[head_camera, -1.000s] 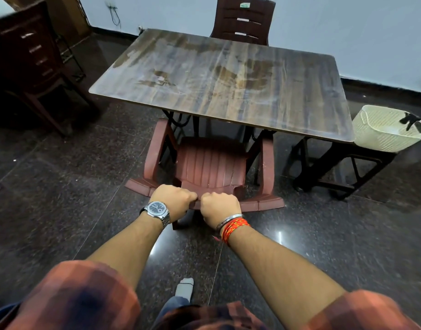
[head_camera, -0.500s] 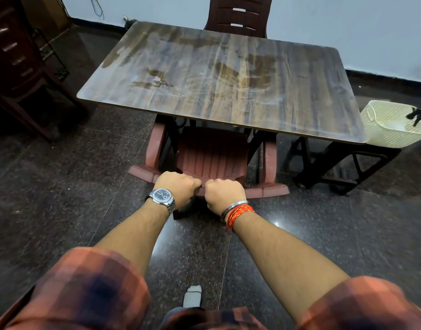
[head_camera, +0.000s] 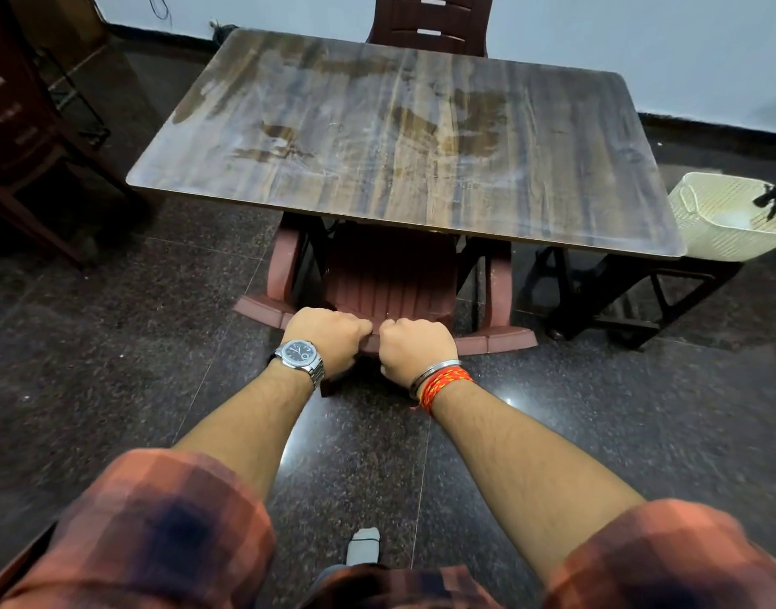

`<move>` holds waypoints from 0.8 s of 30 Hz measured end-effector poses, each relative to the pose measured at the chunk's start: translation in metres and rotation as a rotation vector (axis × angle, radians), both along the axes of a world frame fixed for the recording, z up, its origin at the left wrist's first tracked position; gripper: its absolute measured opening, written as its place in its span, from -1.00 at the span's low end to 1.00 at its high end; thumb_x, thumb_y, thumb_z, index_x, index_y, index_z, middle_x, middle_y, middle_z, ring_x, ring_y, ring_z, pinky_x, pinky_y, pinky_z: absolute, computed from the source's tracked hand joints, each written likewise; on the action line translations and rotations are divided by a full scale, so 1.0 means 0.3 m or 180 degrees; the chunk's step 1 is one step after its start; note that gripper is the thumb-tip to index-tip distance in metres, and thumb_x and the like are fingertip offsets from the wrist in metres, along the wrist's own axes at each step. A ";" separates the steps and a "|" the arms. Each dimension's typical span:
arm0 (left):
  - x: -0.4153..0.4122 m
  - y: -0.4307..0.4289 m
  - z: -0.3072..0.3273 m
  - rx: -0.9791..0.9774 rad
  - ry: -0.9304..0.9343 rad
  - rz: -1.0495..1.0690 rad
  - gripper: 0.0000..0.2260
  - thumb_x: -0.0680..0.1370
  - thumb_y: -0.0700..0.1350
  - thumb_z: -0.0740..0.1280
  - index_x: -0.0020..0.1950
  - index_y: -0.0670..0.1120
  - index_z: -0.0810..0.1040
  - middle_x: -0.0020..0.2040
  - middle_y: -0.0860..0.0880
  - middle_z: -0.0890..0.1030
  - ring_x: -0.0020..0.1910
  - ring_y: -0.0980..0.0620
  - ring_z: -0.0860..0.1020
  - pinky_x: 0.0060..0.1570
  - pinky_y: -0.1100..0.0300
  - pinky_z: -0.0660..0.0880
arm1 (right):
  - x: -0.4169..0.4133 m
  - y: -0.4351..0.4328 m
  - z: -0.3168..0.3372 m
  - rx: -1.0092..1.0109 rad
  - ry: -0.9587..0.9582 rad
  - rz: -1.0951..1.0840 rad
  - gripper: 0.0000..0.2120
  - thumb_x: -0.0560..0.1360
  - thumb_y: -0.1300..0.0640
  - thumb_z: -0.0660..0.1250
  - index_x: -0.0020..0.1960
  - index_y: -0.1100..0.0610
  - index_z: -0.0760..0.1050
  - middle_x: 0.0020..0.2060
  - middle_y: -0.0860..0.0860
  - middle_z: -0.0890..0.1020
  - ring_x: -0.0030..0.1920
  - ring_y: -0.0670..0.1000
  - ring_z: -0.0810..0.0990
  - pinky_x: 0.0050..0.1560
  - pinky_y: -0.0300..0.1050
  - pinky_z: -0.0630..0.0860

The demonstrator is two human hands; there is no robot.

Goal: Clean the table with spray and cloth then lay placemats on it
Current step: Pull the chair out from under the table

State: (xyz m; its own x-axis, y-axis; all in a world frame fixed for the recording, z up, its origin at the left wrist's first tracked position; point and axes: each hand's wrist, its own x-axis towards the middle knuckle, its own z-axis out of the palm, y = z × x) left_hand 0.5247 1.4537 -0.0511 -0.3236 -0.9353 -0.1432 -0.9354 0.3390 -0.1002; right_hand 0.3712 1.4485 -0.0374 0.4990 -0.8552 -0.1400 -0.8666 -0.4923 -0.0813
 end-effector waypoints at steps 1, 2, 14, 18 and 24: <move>-0.006 0.003 0.002 0.0011 0.0023 0.0030 -0.88 0.44 -0.04 0.29 -0.03 0.04 0.48 -0.06 0.05 0.62 -0.07 -0.06 0.63 -0.31 0.13 0.41 | -0.004 0.002 0.002 -0.0014 0.0018 0.0004 -0.76 0.47 0.07 0.27 0.07 0.17 0.47 0.02 0.13 0.63 0.00 0.22 0.61 -0.19 -0.04 0.32; -0.013 0.008 0.005 0.0020 0.0052 0.0075 -0.88 0.44 -0.03 0.29 -0.04 0.03 0.48 -0.06 0.04 0.62 -0.07 -0.06 0.62 -0.30 0.13 0.42 | -0.011 0.003 0.003 -0.0022 0.0031 0.0020 -0.74 0.45 0.04 0.29 0.06 0.16 0.47 0.01 0.12 0.63 -0.01 0.21 0.61 -0.19 -0.05 0.33; -0.154 -0.065 0.083 0.0978 0.1340 -0.0149 -0.14 0.32 0.50 0.25 0.50 0.08 0.22 0.32 0.05 0.53 0.23 0.02 0.55 0.14 0.12 0.48 | -0.280 -0.031 0.003 0.0133 -0.1834 -0.0405 -0.56 0.48 -0.09 0.24 0.28 0.08 0.48 0.20 0.03 0.58 0.24 0.02 0.48 0.25 -0.03 0.43; -0.351 -0.152 0.081 0.1127 0.1455 0.0102 -0.12 0.38 0.53 0.07 0.56 0.03 0.14 0.50 -0.01 0.34 0.40 -0.04 0.42 0.35 0.02 0.37 | -0.458 -0.122 -0.019 -0.0381 -0.1925 -0.1011 -0.51 0.55 -0.13 0.12 0.30 0.16 0.48 0.25 0.09 0.56 0.32 0.06 0.45 0.37 -0.07 0.33; -0.724 -0.377 0.072 0.0960 0.1142 0.0222 -0.29 0.56 0.35 0.04 0.59 -0.04 0.08 0.57 0.00 0.18 0.48 -0.04 0.30 0.46 -0.08 0.16 | -0.924 -0.268 -0.071 -0.0892 -0.1589 -0.1519 -0.49 0.54 -0.07 0.17 0.36 0.23 0.43 0.35 0.14 0.47 0.42 0.12 0.34 0.42 -0.02 0.29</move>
